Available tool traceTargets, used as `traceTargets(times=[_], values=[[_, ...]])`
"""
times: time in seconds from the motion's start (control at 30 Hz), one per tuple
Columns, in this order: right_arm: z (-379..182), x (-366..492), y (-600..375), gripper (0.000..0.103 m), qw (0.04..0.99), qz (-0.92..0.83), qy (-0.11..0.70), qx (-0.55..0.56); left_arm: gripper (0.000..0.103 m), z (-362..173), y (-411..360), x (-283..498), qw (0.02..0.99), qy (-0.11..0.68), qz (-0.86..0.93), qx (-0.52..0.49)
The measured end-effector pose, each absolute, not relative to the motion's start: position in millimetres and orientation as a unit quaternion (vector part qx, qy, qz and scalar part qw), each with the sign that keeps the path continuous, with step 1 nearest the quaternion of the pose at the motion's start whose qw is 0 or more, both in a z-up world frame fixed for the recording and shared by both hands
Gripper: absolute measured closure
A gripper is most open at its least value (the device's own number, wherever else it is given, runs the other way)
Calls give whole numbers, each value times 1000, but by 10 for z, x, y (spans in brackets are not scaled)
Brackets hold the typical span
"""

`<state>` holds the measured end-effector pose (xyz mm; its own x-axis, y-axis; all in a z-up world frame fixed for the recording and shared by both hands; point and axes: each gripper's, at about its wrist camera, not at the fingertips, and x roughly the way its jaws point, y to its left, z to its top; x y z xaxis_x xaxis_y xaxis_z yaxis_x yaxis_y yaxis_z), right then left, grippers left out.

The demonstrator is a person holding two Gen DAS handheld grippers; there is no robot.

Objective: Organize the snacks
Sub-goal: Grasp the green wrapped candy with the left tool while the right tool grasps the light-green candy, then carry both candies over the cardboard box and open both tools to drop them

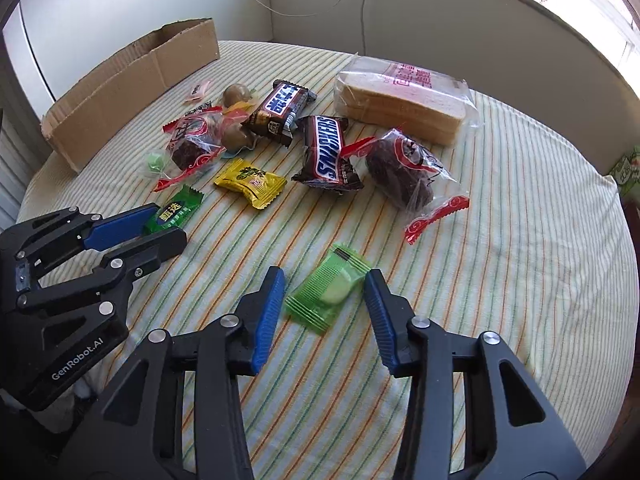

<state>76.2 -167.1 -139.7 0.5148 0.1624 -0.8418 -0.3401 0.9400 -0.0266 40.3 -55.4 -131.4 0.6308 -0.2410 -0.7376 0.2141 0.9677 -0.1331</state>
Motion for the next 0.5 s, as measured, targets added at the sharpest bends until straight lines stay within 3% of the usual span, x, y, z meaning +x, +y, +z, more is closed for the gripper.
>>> traceTargets(times=[0.03,0.5], values=[[-1387,774,-1663,78,865,147,470,-93,80,-1309,-539,398,902,412,-127,-21],[-1192,773,-1735,78,873,155,458,-59,80,-1077,-316,250,911,389,-124,-58]])
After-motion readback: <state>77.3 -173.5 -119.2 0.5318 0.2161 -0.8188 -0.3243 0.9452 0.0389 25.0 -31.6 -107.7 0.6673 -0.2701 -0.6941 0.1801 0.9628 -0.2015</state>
